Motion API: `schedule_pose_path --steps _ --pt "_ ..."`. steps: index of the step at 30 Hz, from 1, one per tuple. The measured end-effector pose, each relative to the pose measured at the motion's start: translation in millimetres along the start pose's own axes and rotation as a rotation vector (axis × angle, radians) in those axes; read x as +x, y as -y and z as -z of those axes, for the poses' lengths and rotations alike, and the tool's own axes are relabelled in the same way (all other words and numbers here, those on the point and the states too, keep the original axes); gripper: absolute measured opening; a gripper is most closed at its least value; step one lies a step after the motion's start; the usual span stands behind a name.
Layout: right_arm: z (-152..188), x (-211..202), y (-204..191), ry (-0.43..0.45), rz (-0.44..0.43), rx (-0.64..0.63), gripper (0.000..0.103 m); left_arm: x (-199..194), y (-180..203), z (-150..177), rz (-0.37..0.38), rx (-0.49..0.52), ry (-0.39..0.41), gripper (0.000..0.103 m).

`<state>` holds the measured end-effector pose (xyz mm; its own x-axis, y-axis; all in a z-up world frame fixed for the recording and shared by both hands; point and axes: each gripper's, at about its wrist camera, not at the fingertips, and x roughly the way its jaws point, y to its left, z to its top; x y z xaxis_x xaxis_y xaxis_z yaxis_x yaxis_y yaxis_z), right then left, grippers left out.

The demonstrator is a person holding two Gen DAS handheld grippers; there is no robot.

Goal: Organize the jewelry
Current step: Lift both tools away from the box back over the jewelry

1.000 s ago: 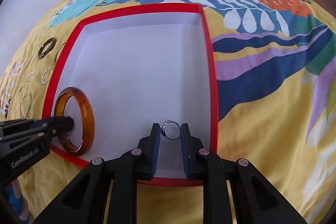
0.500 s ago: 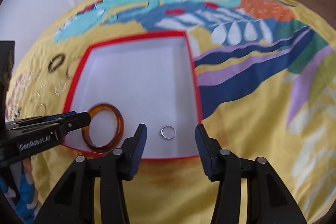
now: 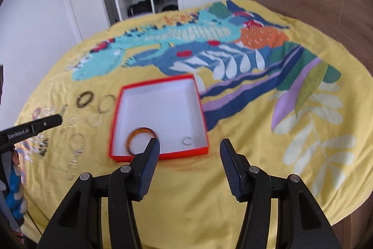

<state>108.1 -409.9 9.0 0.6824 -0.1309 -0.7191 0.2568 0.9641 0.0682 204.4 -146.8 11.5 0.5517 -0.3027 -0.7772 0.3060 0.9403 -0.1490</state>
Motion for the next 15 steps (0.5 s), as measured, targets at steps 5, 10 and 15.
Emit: schedule_pose_path --steps 5,10,15 --pt "0.4 -41.5 -30.9 0.072 -0.052 -0.022 0.055 -58.8 -71.2 15.6 -0.116 -0.037 0.068 0.031" --pt "0.3 -84.2 -60.9 0.152 -0.096 -0.038 0.058 -117.1 -137.0 30.2 -0.192 -0.094 0.125 0.031" --pt "-2.4 -115.1 -88.5 0.206 -0.12 -0.073 0.062 -165.4 -180.8 43.4 -0.228 -0.144 0.186 0.032"
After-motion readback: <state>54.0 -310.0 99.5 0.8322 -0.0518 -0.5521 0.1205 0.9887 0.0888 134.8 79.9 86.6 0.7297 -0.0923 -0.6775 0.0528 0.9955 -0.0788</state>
